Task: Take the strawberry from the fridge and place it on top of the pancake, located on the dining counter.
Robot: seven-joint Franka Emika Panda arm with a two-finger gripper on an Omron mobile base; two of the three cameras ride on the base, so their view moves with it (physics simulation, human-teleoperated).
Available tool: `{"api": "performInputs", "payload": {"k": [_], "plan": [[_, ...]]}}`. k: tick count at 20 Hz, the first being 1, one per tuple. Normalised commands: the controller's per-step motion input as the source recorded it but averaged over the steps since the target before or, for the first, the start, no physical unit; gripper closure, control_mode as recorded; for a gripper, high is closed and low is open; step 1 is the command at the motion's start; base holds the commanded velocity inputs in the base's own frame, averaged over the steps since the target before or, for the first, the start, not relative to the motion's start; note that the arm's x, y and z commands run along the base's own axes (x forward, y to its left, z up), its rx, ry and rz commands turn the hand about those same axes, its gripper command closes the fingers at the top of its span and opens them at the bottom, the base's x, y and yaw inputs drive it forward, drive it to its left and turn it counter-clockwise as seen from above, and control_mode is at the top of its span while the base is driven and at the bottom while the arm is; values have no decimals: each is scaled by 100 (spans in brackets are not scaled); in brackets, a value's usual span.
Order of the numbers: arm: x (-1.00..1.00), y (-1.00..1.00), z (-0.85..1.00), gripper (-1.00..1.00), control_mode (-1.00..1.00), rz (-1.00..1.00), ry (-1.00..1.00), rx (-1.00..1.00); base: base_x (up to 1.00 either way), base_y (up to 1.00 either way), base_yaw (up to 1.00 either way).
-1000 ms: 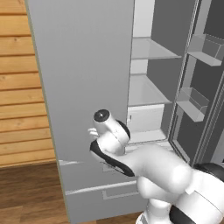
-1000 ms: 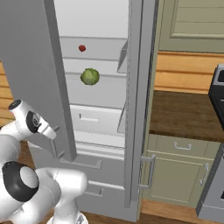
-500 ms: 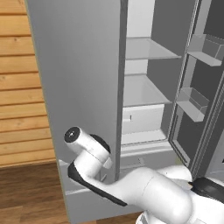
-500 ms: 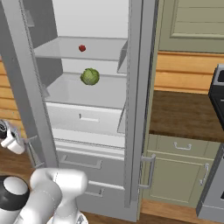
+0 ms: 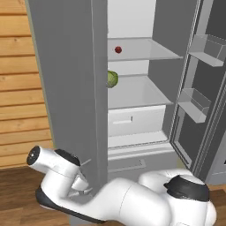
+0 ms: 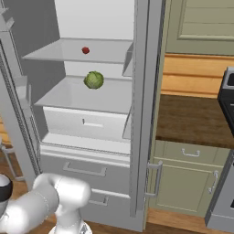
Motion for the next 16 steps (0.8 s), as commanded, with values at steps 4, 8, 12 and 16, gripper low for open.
{"api": "performInputs", "payload": {"k": [4,8,12,16], "plan": [[-49,54,52,-100,-100,-4,3,-11,0,0,0],[-36,24,99,-100,-100,2,8,-5,0,0,0],[-10,23,100,-100,-100,2,6,-1,0,0,0],[0,43,90,-100,-100,0,8,-6,0,0,0]]}}
